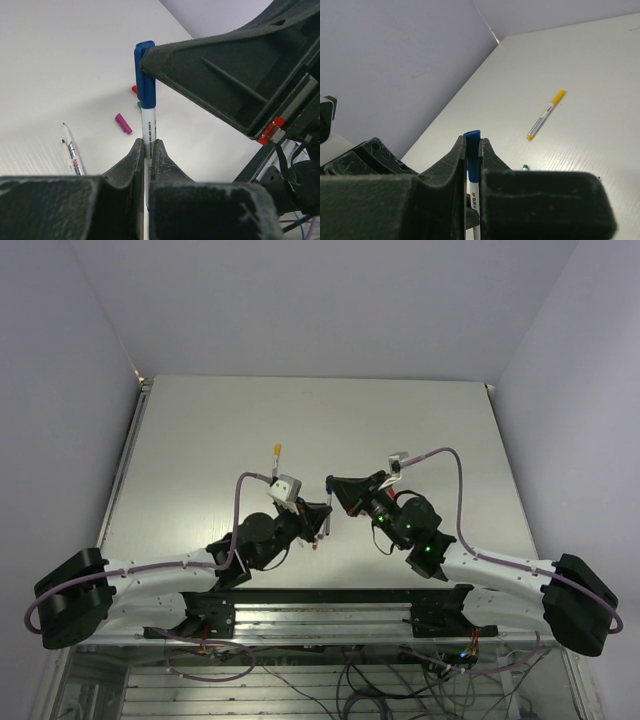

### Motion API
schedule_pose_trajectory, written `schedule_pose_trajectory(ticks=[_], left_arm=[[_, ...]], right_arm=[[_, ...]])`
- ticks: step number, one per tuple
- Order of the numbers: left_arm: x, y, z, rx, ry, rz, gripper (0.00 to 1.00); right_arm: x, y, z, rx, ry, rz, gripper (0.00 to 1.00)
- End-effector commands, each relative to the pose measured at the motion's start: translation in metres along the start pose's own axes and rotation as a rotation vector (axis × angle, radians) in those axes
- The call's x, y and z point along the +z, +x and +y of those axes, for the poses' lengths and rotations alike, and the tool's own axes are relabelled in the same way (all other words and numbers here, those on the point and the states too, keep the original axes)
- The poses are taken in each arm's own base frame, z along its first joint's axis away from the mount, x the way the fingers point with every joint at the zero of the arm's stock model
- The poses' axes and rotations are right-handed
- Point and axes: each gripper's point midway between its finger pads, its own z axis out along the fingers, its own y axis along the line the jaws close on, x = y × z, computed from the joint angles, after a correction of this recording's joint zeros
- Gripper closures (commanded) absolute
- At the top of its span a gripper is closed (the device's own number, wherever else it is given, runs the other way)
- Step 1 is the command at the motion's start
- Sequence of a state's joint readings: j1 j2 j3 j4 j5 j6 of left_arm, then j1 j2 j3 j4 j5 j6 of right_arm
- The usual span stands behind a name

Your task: Insert the pens into the pen caps

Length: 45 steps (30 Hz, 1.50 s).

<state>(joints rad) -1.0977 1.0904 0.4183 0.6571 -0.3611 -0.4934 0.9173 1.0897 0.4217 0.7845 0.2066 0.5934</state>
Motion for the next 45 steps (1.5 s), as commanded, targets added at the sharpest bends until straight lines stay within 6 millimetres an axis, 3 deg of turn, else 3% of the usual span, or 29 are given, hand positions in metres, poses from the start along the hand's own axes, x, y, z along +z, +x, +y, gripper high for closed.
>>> schedule_pose_trajectory(ticks=[1,8,11,15,17,19,24,28,31,36,41,45], left_arm=[[0.009,-0.113,-0.019,-0.087,0.014,-0.336,0.93],[0.01,-0.124,-0.009,-0.079,-0.008,-0.357,0.93],[0.012,-0.119,-0.007,-0.076,-0.016,-0.331,0.93],[0.015,-0.096,0.0,-0.064,-0.035,-0.255,0.93],[0.017,-0.081,0.006,-0.055,-0.055,-0.207,0.93],[0.016,-0.063,0.012,-0.046,-0.067,-0.157,0.93],[0.008,-0.015,0.036,-0.034,-0.134,-0.017,0.93],[0.002,0.016,0.066,0.038,-0.256,0.085,0.93],[0.0,0.013,0.088,0.098,-0.359,0.098,0.93],[0.009,-0.014,0.139,0.076,-0.467,0.097,0.93],[0.025,-0.021,0.203,0.105,-0.638,0.203,0.93],[0.041,-0.027,0.236,0.1,-0.679,0.247,0.93]], right_arm=[[-0.023,0.08,-0.01,-0.028,0.017,0.294,1.0],[-0.026,0.098,-0.009,-0.03,0.021,0.345,1.0],[-0.021,0.095,-0.006,-0.041,0.02,0.331,1.0],[-0.003,0.073,0.0,-0.105,0.04,0.283,1.0],[0.01,0.052,0.006,-0.148,0.053,0.236,0.99],[0.022,0.027,0.014,-0.195,0.07,0.181,0.87],[0.041,-0.069,0.036,-0.314,0.14,-0.041,0.58],[0.028,-0.128,0.046,-0.337,0.178,-0.201,0.48],[0.011,-0.15,0.039,-0.347,0.227,-0.259,0.44],[-0.011,-0.143,0.002,-0.367,0.385,-0.228,0.31],[-0.021,-0.111,-0.031,-0.368,0.484,-0.126,0.29],[-0.027,-0.09,-0.053,-0.359,0.55,-0.06,0.3]])
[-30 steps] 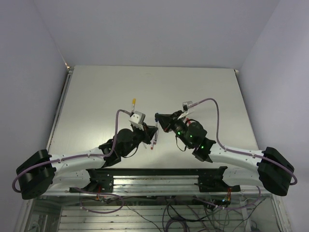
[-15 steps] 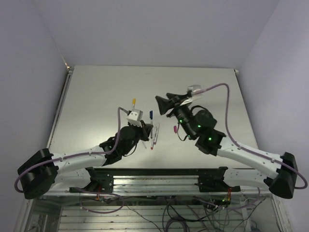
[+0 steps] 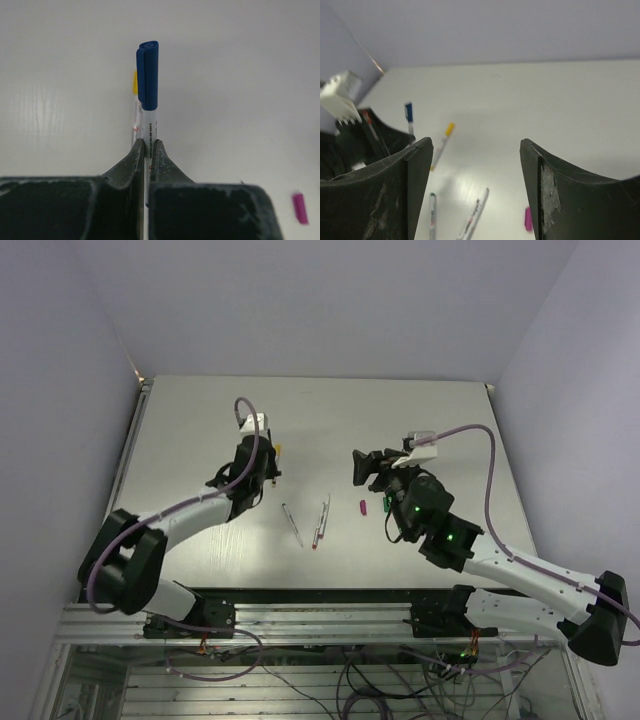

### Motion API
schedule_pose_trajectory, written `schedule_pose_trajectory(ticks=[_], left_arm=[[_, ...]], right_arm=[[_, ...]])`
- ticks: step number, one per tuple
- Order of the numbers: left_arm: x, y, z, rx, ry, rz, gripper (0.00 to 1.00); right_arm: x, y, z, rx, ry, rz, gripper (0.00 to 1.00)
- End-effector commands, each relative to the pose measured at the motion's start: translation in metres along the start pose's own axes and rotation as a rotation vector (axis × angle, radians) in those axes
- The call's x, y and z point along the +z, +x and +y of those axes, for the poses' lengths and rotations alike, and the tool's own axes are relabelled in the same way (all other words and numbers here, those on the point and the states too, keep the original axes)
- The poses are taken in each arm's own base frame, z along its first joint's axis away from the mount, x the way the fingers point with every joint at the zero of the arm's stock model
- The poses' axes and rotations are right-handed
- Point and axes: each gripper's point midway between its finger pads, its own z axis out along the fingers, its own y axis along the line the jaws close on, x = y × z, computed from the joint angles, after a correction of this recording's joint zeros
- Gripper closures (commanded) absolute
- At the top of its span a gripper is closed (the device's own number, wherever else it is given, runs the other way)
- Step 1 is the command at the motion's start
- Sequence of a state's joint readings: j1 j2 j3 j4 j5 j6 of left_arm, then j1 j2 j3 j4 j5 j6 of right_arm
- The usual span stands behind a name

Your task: Insert the pens into the pen caps

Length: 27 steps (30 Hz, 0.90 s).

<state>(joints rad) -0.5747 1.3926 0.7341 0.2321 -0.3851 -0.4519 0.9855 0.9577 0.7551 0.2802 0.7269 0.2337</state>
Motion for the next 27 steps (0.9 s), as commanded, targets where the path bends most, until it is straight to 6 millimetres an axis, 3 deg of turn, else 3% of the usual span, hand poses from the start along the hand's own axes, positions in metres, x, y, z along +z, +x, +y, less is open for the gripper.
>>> schedule_pose_trajectory(ticks=[1,8,22,27], left_arm=[[0.028,0.006,0.019,0.06,-0.03,0.108,0.93],[0.067,0.028,0.062,0.111,-0.101,0.285,0.93],[0.094,0.067,0.072,0.132,-0.065,0.426,0.93],[0.096,0.073,0.078,0.131,-0.092,0.43,0.81]], right_arm=[[-0.003,0.034,-0.027,-0.023,0.109,0.099,0.31],[-0.005,0.057,-0.052,-0.016,0.167,0.176,0.36],[-0.008,0.084,-0.053,0.041,0.129,0.227,0.38],[-0.008,0.09,-0.049,0.049,0.105,0.241,0.39]])
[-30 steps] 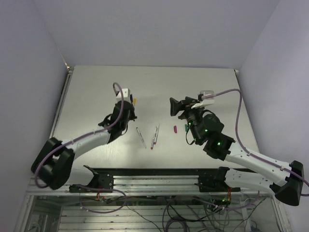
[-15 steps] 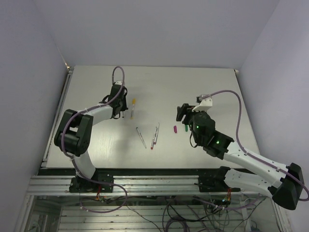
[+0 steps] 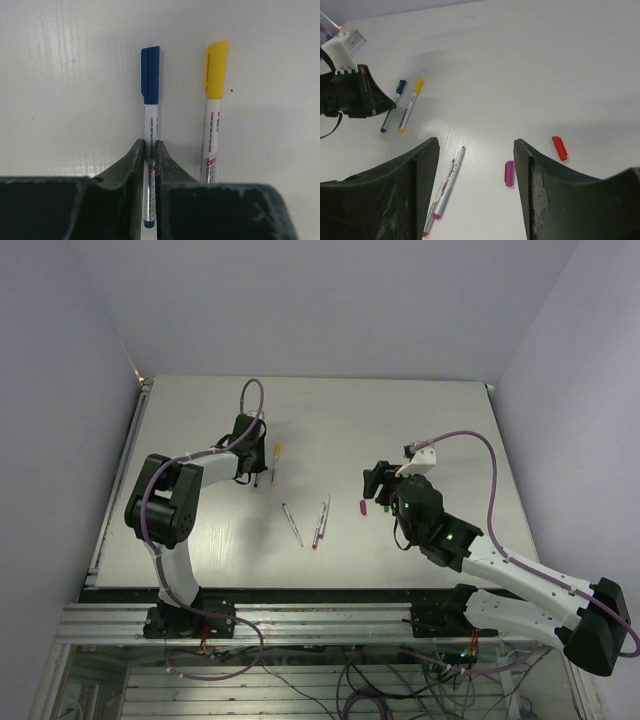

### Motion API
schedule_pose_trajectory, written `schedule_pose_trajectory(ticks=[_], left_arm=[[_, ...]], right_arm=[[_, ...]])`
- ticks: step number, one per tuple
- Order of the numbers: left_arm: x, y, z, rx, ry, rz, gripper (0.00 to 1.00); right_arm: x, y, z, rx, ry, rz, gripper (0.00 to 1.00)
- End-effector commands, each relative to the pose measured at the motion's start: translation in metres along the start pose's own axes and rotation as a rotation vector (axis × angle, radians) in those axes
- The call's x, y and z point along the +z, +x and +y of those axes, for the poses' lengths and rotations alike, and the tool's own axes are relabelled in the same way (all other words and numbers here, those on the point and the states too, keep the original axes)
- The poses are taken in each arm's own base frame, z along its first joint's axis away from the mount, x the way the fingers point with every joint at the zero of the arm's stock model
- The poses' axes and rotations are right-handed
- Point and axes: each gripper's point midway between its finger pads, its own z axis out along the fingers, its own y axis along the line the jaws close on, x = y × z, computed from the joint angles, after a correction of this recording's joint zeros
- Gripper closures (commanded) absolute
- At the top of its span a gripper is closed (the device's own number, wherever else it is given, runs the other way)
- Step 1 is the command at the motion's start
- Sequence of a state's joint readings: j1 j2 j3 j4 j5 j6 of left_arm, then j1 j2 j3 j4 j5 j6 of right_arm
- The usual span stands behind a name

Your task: Insert the pens into the pen caps

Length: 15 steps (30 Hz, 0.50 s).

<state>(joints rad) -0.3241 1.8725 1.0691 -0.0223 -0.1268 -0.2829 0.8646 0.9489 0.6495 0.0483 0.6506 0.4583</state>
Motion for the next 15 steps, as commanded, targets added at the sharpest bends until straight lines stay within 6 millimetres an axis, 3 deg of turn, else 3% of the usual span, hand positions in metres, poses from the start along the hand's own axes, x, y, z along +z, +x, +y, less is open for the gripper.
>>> schedule_pose_trajectory(ticks=[1,8,15], left_arm=[[0.004,0.001,0.001,0.007,-0.008,0.015,0.79],[-0.008,-0.023,-0.004,-0.009,0.009,-0.046,0.7],[-0.043,-0.066,-0.011,-0.01,0.042,-0.154,0.65]], right_arm=[[0.001,0.007,0.003,0.023,-0.02,0.011,0.4],[0.004,0.012,0.007,0.021,-0.036,0.023,0.41],[0.006,0.014,0.007,0.02,-0.037,0.023,0.41]])
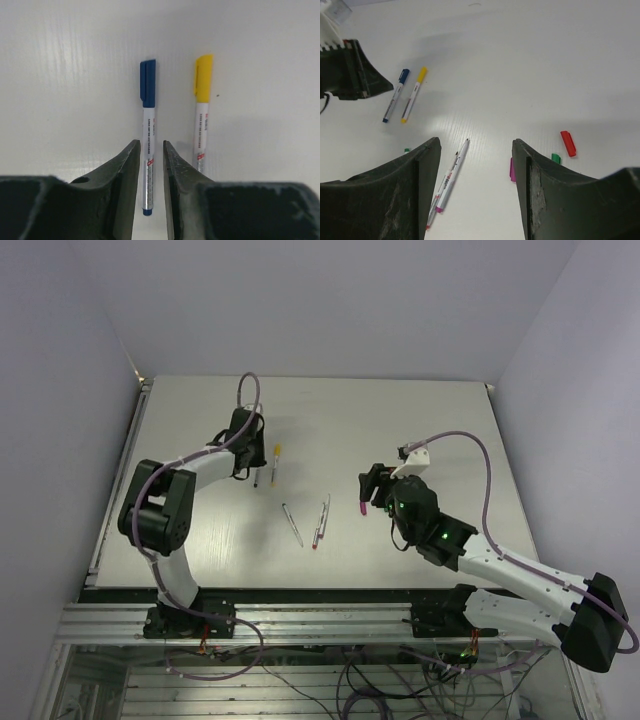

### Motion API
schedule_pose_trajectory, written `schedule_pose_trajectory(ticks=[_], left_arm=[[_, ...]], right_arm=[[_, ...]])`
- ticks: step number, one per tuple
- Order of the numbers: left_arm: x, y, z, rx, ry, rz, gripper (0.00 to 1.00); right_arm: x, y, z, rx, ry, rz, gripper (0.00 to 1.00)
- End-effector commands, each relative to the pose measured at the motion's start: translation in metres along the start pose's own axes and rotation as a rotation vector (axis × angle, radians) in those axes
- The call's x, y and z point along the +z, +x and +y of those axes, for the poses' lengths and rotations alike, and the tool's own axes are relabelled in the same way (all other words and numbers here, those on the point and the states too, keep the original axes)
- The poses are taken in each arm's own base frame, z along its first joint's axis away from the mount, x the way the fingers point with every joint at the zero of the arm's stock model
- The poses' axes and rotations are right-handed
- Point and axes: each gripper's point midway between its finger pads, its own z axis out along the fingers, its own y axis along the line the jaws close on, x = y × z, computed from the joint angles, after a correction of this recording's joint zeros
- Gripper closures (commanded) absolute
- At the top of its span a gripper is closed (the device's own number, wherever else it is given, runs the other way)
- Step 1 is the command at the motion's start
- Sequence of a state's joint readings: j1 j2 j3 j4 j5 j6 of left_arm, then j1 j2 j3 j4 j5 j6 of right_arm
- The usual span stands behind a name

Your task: Insert the pens into the pen caps

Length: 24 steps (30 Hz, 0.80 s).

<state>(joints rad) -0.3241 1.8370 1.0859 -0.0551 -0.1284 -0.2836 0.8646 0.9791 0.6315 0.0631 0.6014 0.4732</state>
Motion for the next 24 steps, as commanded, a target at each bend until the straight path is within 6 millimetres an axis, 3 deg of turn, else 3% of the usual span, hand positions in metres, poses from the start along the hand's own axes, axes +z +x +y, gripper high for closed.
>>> schedule_pose_trajectory(ticks=[1,7,17,24], left_arm=[[-0.038,-0.06,-0.012,-0.008,0.05,-0.152,0.64],[-0.07,-0.061,-0.02,0.02,0.095,-0.184,0.64],[-0.118,0.007,-0.061,0.336,0.09,-0.085,0.64],[-0.142,0.014,-0.069,0.603,0.053,-0.039,0.64]], right_arm=[[0.002,-0.004,0.001,0.025,-0.004,-0.024,0.41],[0.003,0.001,-0.002,0.023,0.006,-0.016,0.43],[-0.003,0.003,-0.018,0.052,0.071,-0.011,0.44],[-0.009,-0.002,-0.033,0.118,0.122,-0.005,0.46]])
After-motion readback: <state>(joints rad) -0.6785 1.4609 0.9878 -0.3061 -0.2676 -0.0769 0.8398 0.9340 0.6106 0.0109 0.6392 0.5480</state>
